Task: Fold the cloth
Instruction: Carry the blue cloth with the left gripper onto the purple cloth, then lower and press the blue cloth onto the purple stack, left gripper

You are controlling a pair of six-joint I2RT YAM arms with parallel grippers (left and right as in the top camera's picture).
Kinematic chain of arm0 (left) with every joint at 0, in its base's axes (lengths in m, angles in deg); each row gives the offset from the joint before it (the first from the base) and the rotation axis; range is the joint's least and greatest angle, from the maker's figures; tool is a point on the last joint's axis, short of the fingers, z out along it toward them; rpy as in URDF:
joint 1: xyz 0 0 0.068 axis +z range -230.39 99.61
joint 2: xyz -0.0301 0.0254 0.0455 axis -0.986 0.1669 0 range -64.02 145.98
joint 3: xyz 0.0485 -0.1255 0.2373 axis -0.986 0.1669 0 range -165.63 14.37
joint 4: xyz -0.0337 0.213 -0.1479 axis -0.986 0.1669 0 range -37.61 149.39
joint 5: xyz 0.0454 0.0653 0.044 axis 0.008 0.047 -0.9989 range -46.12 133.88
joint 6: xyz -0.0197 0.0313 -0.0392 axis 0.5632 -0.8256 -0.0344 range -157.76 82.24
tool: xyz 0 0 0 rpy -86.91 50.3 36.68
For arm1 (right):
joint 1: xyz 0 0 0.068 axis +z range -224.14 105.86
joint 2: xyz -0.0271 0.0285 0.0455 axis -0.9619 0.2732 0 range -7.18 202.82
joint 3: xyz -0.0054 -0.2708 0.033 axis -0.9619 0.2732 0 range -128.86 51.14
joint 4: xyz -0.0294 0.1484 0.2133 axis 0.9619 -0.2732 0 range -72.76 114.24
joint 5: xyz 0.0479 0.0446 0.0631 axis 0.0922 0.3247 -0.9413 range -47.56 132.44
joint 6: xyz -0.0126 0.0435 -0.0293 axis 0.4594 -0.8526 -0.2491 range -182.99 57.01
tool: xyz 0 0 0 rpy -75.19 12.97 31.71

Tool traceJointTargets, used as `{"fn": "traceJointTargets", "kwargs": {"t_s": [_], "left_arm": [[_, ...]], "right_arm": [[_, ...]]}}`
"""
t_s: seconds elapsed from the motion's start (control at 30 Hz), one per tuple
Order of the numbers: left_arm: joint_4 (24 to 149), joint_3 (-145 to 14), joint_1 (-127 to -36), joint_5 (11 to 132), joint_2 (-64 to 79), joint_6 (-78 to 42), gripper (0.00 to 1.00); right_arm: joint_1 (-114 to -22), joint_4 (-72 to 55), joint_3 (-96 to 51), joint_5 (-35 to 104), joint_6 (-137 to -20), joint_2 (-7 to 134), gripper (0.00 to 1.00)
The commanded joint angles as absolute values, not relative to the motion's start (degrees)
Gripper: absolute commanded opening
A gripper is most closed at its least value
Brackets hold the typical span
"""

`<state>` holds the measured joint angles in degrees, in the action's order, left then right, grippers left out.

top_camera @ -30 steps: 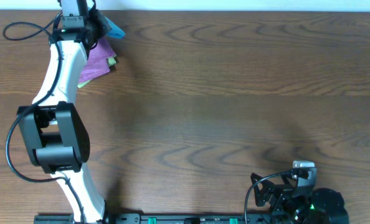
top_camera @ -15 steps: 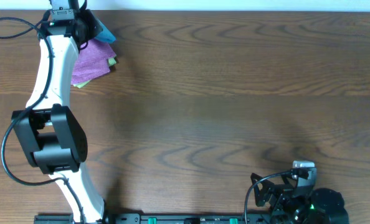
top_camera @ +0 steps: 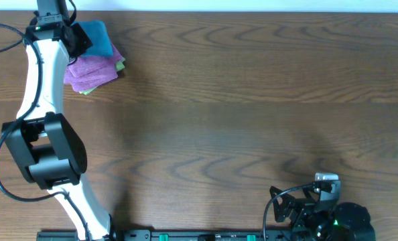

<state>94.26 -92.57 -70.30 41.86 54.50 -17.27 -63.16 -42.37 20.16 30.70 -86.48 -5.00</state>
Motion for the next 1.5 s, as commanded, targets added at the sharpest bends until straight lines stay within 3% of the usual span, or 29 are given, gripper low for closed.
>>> {"fn": "traceJointTargets", "kwargs": {"t_s": [0.0,0.53,0.8,1.07,1.23,1.47], "left_arm": [[95.4,-93.4,-70.2,41.0,56.5,-18.5,0.06],[96.6,-93.4,-70.0,37.2,58.6,-19.3,0.06],[97.6,-93.4,-68.9,35.8,58.6,-20.7,0.29],[99.2,-93.4,-67.3,35.8,58.6,-21.1,0.73],[99.7,-93.4,-66.7,35.8,58.5,-21.1,0.79],[100.5,-93.4,-66.7,36.0,58.0,-21.1,0.80]], "right_arm": [[-63.6,-42.4,20.3,31.1,-87.0,-5.4,0.99],[-63.6,-42.4,20.3,31.1,-87.0,-5.4,0.99],[-63.6,-42.4,20.3,31.1,-87.0,-5.4,0.99],[-63.6,-42.4,20.3,31.1,-87.0,-5.4,0.99],[-63.6,-42.4,20.3,31.1,-87.0,-5.4,0.99],[-63.6,-42.4,20.3,31.1,-87.0,-5.4,0.99]]}}
